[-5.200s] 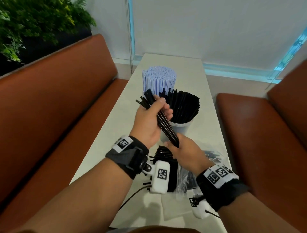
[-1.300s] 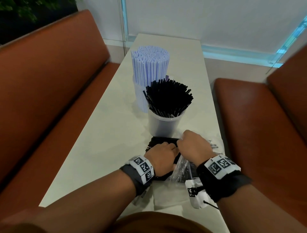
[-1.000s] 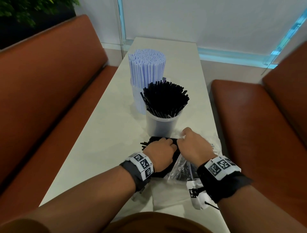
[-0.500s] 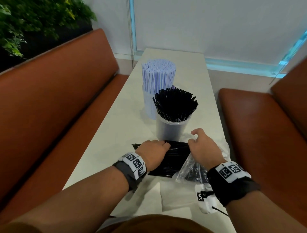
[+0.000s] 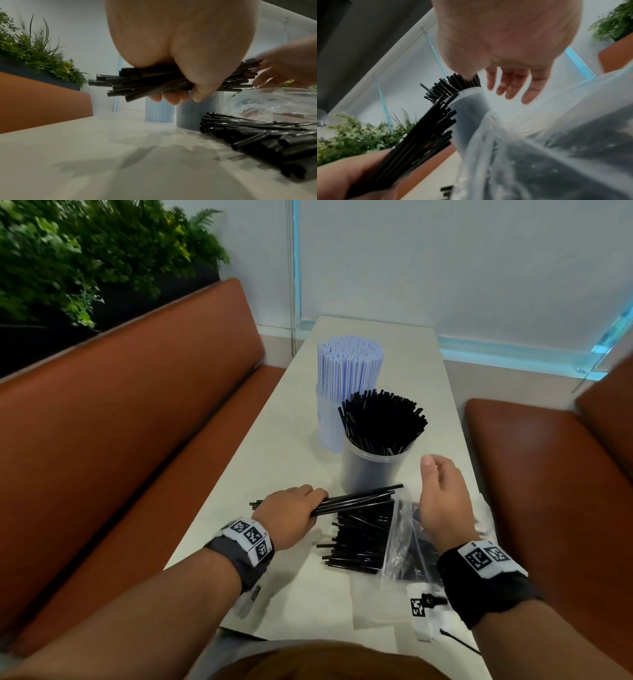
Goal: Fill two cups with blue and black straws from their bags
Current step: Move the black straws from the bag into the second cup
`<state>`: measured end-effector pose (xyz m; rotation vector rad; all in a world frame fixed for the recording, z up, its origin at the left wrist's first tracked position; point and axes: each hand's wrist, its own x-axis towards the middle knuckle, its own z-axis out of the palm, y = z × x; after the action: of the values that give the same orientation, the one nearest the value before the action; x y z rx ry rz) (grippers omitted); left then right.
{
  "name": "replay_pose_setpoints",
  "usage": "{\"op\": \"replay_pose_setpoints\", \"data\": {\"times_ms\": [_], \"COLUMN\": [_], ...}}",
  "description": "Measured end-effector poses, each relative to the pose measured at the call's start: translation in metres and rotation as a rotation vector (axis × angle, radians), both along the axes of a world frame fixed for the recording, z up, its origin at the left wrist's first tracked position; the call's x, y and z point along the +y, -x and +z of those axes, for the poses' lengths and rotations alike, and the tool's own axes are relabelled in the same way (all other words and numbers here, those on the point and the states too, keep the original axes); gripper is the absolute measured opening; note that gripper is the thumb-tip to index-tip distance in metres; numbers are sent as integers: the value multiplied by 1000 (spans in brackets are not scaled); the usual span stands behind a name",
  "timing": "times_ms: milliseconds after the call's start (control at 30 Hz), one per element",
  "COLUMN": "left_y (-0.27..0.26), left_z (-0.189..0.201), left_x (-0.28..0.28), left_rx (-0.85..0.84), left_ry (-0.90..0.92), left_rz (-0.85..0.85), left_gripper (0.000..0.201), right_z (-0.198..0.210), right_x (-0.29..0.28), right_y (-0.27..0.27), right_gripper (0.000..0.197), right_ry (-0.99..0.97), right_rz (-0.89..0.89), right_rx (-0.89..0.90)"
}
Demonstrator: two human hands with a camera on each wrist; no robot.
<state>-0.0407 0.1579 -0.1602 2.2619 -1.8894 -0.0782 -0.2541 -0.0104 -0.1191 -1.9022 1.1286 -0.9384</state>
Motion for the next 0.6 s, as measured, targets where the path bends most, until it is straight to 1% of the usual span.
{"op": "replay_pose_setpoints", "data": {"times_ms": [33,67,100,133,167,200,300,333,400,433,467,500,533,567,600], "left_y": [3,8,14,21,28,34,47,51,58,60,60,58,55,53,52], "left_z": [3,6,10,14,18,22,31,33,33,33,34,36,40,48,57], "left_x": [-2,-5,-8,-12,-17,-21,-31,-33,-35,-36,-37,-37,-38,-39,-41], "left_rx": [5,13,22,26,23,18,36,48,68,82,105,151,249,397,578], "left_ry": [22,43,63,81,97,113,181,200,208,201,195,195,219,270,356], "left_rz": [-8,-21,-38,-54,-64,-62,-35,-35,-31,-20,-3,17,42,66,81], "left_gripper": [32,32,32,32,32,32,32,32,33,31,28,23,20,18,17], "right_z": [6,11,14,17,17,16,17,18,18,19,21,22,24,26,27], "right_x": [5,10,15,19,23,24,23,23,26,28,31,31,31,29,28], "right_y": [-4,-8,-13,-17,-19,-20,-17,-16,-17,-17,-18,-18,-17,-15,-13], "right_gripper": [40,40,41,39,34,31,24,24,28,31,32,33,33,36,40], "right_ry": [-28,-90,-171,-230,-244,-217,-118,-133,-224,-259,-293,-362,-472,-600,-721], "right_rz": [27,80,156,232,273,262,67,69,131,138,122,104,88,65,35], "right_rx": [-113,-171,-157,-93,-32,-10,-120,-118,-97,-124,-203,-327,-469,-581,-648]}}
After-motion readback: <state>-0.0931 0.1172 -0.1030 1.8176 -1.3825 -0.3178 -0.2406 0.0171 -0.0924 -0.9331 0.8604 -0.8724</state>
